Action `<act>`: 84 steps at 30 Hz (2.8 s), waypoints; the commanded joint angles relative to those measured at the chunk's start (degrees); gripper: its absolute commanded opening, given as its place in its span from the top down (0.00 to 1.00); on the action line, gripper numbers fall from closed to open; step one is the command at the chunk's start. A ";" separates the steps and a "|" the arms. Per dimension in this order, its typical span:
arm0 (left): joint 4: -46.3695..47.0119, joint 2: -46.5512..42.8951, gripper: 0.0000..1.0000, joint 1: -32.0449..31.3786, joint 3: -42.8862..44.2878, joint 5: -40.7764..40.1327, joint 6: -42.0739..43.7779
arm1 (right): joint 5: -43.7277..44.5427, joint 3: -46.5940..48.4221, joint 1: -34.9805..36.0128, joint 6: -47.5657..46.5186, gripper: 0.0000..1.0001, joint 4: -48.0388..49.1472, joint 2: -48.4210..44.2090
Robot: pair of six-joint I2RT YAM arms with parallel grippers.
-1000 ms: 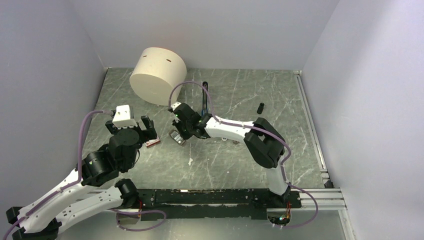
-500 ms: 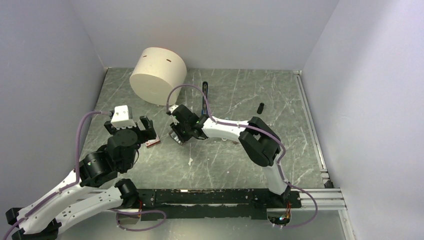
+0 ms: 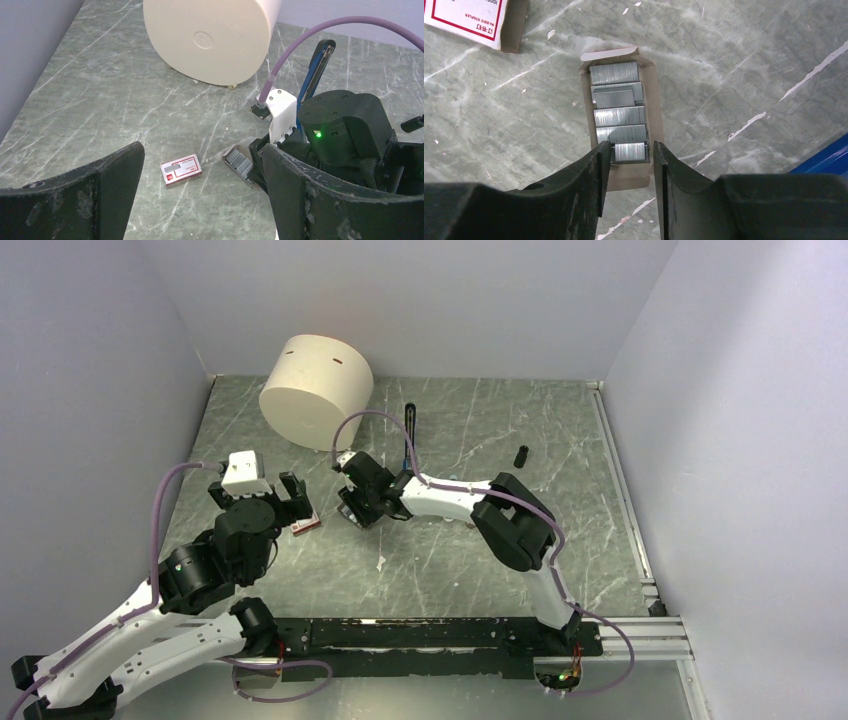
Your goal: Load the staples into the stapler
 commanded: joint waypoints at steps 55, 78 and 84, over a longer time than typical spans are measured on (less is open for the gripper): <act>2.09 -0.78 0.08 -0.10 0.26 2.42 0.84 | 2.21 -30.38 0.59 6.49 0.72 4.73 -24.89; 2.58 -0.53 0.08 -0.09 0.17 2.97 1.47 | 17.42 -24.84 1.79 21.22 0.49 -1.91 -23.25; 3.09 -1.34 0.08 -0.12 -0.09 3.84 1.98 | 27.65 -21.66 5.59 30.27 0.50 -11.03 -19.05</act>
